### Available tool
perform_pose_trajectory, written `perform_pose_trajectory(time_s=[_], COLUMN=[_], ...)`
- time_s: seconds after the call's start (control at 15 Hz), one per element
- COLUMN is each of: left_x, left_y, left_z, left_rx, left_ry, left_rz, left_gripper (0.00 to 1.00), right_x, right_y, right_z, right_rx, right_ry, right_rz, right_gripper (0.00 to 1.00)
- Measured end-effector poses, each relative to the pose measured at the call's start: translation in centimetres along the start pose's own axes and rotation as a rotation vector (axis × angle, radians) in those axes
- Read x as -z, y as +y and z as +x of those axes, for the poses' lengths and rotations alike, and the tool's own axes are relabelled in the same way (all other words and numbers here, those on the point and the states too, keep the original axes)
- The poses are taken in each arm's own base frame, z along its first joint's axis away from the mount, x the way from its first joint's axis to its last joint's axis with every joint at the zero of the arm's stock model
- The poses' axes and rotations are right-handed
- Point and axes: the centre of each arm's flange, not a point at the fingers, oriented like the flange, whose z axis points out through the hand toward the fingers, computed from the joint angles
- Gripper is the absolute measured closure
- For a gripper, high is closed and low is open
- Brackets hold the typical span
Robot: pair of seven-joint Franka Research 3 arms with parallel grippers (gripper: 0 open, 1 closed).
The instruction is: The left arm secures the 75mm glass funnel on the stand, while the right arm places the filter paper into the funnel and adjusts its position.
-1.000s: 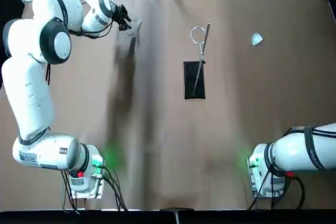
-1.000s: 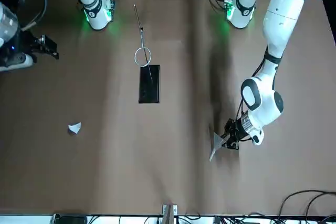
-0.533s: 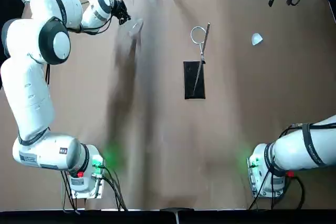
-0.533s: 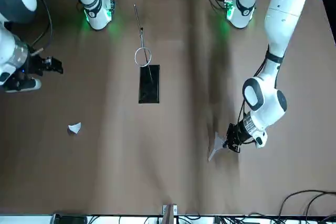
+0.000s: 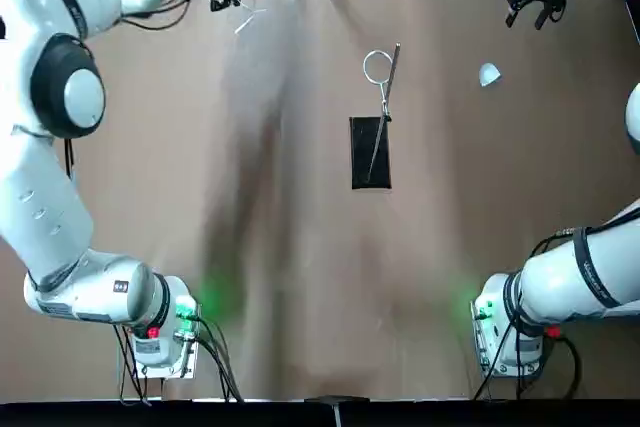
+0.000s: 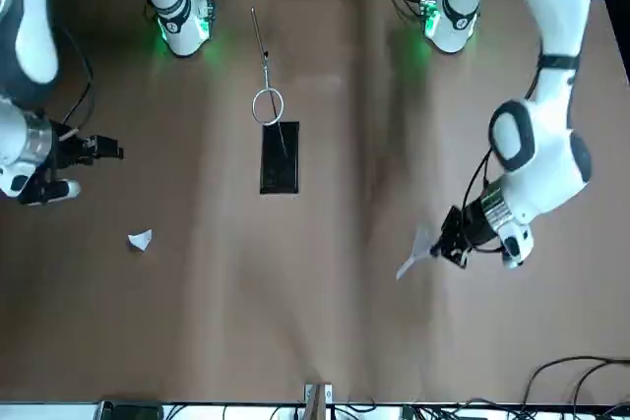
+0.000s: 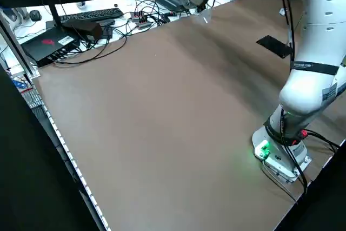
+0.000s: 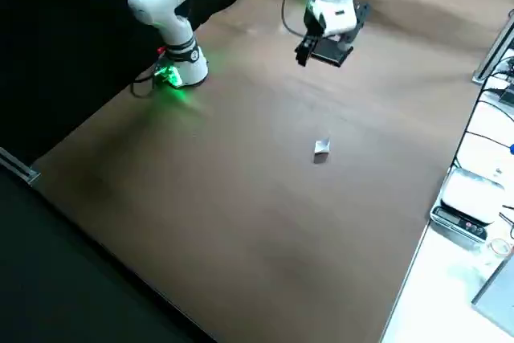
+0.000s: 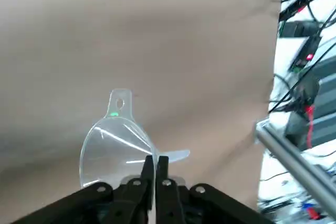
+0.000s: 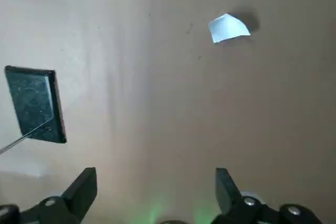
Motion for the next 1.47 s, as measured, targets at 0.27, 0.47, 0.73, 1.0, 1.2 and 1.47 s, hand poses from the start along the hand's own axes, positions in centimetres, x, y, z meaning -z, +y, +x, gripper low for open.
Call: perform_pose_trajectory(time_s=[0.27, 0.47, 0.73, 1.0, 1.2, 1.47], left_x=[5.8, 7.1, 5.9, 5.7, 5.1, 5.4], left_y=[-0.8, -2.0, -2.7, -3.0, -3.4, -3.2], left_z=[-4.5, -11.7, -20.0, -24.4, -26.4, -27.3], left_rx=[-0.143, -0.315, -0.433, -0.498, -0.531, -0.552], left_ry=[0.025, 0.055, 0.093, 0.109, 0.102, 0.097], left_rz=[0.15, 0.291, 0.346, 0.339, 0.347, 0.336], left_gripper=[0.96, 0.96, 0.96, 0.96, 0.96, 0.96], right_x=[-3.2, -8.0, -11.2, -11.9, -12.8, -15.1], right_y=[4.3, 6.6, 9.6, 13.8, 15.4, 17.6], right_z=[1.8, 4.9, 7.4, 7.4, 8.0, 8.2], right_rx=[0.062, 0.093, 0.237, 0.354, 0.43, 0.502], right_ry=[0.017, 0.043, 0.157, 0.239, 0.305, 0.352], right_rz=[0.152, 0.216, 0.214, 0.196, 0.18, 0.206], right_gripper=[0.0, 0.0, 0.02, 0.04, 0.06, 0.13])
